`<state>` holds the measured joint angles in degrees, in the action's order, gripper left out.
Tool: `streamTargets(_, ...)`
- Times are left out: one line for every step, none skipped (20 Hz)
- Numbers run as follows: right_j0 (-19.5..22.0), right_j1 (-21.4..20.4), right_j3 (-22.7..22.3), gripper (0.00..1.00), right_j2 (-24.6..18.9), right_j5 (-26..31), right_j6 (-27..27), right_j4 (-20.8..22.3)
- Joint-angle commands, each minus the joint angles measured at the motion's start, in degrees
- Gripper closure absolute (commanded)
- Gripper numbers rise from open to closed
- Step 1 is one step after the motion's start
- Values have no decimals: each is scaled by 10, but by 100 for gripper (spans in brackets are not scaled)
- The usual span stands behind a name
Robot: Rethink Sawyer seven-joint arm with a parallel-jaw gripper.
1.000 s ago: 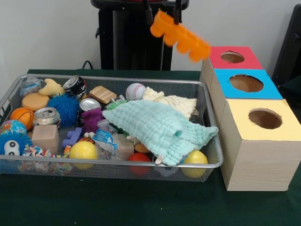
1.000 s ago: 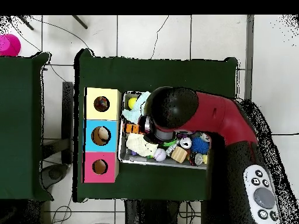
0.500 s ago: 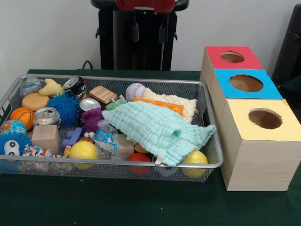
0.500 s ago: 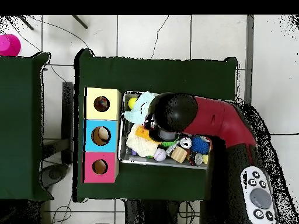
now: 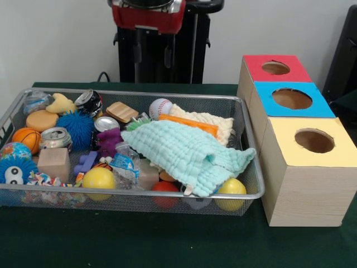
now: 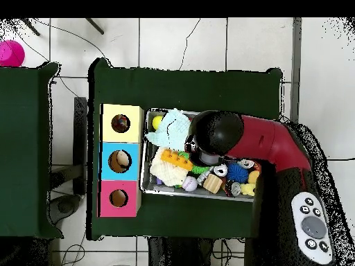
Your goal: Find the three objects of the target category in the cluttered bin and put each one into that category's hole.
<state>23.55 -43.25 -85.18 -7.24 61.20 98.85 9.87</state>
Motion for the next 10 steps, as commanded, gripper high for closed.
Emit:
streamTargets(39, 93, 80, 0, -2, -58, -6, 61)
streamTargets(43, 100, 88, 0, -5, -63, -10, 67)
streamTargets(45, 106, 97, 0, -5, -66, -13, 72)
streamTargets(49, 110, 102, 0, -8, -68, -18, 75)
streamTargets(52, 117, 111, 0, -9, -68, -23, 81)
streamTargets(55, 121, 119, 0, -10, -70, -25, 87)
streamTargets(58, 127, 124, 0, -11, -73, -26, 89)
streamTargets(60, 131, 130, 0, -13, -75, -26, 92)
streamTargets(64, 137, 135, 0, -17, -77, -29, 93)
streamTargets(68, 142, 141, 0, -20, -79, -32, 94)
